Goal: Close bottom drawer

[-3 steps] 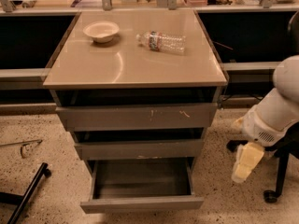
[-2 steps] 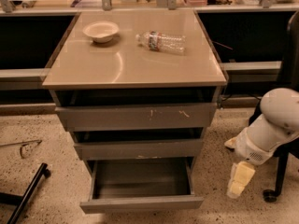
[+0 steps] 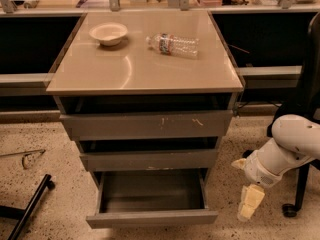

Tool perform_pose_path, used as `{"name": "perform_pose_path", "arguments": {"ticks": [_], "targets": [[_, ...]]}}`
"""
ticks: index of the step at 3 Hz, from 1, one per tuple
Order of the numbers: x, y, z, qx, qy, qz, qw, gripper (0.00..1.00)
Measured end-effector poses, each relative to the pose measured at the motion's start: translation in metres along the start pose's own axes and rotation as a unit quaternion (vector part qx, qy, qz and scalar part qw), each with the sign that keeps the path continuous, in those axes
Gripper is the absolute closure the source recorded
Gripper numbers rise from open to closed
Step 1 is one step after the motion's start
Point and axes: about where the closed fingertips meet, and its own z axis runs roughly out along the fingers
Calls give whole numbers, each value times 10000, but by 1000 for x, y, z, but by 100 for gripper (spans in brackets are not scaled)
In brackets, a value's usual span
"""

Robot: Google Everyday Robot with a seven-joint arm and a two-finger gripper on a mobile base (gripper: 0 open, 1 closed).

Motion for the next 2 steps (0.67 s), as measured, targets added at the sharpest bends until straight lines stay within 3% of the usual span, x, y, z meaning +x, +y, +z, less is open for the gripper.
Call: {"name": "perform_pose_path", "arguments": {"ticks": [1,2], "targets": [[4,-1,13,-76,-129,13,9999,0],[12,13,66,-402,-540,-126,9977,0]]}}
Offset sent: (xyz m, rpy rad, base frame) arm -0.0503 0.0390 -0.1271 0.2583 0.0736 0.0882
